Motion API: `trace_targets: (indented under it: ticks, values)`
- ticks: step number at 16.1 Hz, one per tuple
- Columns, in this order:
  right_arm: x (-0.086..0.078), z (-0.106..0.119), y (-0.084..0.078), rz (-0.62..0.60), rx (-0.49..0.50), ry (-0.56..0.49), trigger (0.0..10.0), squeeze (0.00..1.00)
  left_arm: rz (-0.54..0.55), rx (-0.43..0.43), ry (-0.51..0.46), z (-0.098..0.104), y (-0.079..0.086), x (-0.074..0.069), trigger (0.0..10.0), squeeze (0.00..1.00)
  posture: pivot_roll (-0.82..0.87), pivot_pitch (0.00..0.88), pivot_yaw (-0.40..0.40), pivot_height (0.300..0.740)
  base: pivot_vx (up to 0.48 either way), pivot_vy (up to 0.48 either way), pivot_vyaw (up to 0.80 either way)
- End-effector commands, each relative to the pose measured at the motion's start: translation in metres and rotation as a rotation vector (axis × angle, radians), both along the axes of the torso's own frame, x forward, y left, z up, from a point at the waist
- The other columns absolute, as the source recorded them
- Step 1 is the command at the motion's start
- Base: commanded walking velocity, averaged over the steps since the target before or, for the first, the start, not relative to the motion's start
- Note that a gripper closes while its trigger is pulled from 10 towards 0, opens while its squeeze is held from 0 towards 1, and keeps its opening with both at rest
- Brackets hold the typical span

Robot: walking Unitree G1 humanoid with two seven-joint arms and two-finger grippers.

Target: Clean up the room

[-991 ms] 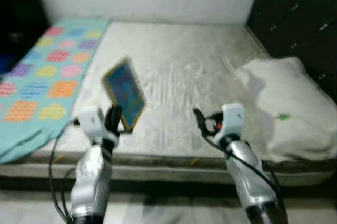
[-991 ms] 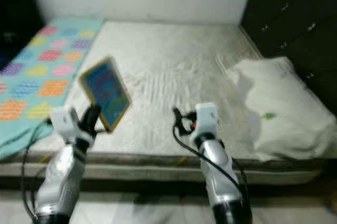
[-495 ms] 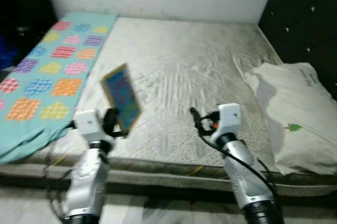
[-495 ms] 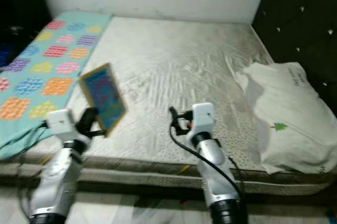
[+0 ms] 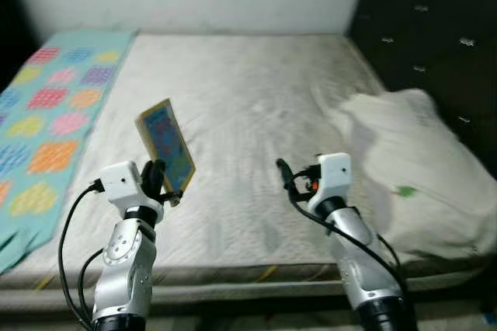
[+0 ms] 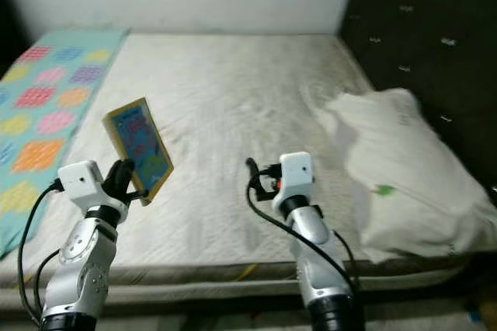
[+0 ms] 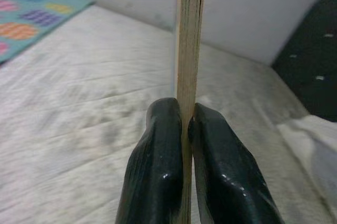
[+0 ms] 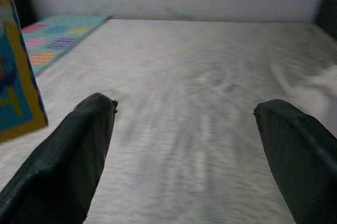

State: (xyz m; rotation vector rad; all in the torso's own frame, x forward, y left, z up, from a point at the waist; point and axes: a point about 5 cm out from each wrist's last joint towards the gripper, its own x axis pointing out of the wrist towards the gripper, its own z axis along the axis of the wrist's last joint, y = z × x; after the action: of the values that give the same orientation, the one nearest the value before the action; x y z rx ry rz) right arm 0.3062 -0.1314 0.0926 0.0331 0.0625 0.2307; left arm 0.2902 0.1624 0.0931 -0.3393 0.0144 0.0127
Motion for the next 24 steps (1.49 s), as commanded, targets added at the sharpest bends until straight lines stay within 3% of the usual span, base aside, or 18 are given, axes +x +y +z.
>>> trace_targets:
  ticks: [1, 7, 20, 24]
  values:
    - [-0.0008, -0.0009, -0.0056, -0.027, 0.003, 0.004, 10.0, 0.00, -0.042, -0.007, -0.027, 0.0052, -0.0106, 0.0018, 10.0, 0.00, -0.11, 0.019, -0.008, 0.740, 0.000, 0.000, 0.00]
    - [-0.0009, -0.0016, -0.0058, -0.029, 0.007, 0.012, 10.0, 0.00, -0.050, 0.000, -0.035, 0.0065, -0.0119, 0.0016, 10.0, 0.00, -0.11, 0.022, -0.009, 0.740, 0.000, -0.129, -0.15]
    - [-0.0009, -0.0021, -0.0055, -0.023, -0.003, 0.014, 10.0, 0.00, -0.053, -0.003, -0.036, 0.0064, -0.0127, 0.0013, 10.0, 0.00, -0.12, 0.028, -0.012, 0.740, 0.000, -0.385, 0.00]
    - [0.0002, -0.0017, -0.0056, -0.026, -0.004, 0.011, 10.0, 0.00, -0.072, -0.012, -0.069, 0.0095, -0.0130, 0.0014, 10.0, 0.00, -0.12, 0.026, -0.012, 0.740, 0.000, 0.000, 0.00]
